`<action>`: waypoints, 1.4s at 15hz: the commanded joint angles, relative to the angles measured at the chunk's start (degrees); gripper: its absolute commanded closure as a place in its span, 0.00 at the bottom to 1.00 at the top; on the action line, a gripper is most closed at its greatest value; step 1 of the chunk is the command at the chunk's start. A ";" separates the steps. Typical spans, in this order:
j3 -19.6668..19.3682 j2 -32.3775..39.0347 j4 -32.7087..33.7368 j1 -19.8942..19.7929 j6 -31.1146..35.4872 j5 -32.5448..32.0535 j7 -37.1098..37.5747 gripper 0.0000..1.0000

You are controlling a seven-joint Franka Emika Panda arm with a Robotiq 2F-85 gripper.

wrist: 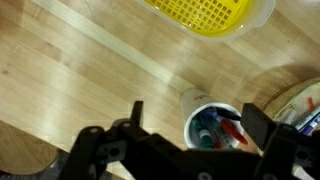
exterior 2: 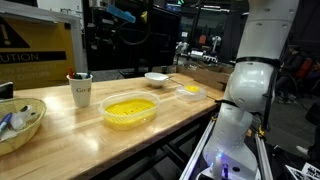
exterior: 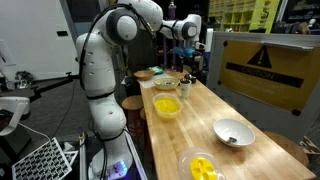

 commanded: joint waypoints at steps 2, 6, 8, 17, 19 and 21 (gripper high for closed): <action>1.09 1.22 4.35 0.93 -4.03 -0.99 -5.71 0.00; 1.92 0.22 6.38 1.78 -7.27 -2.64 -6.39 0.00; 2.35 0.22 7.52 2.43 -8.44 -4.18 -5.78 0.00; 3.14 -0.01 7.68 3.40 -8.83 -9.16 -7.54 0.00; 2.74 -0.96 6.32 3.11 -5.37 -9.44 -3.71 0.00; 2.35 -1.44 5.57 2.63 -2.27 -9.06 -0.46 0.00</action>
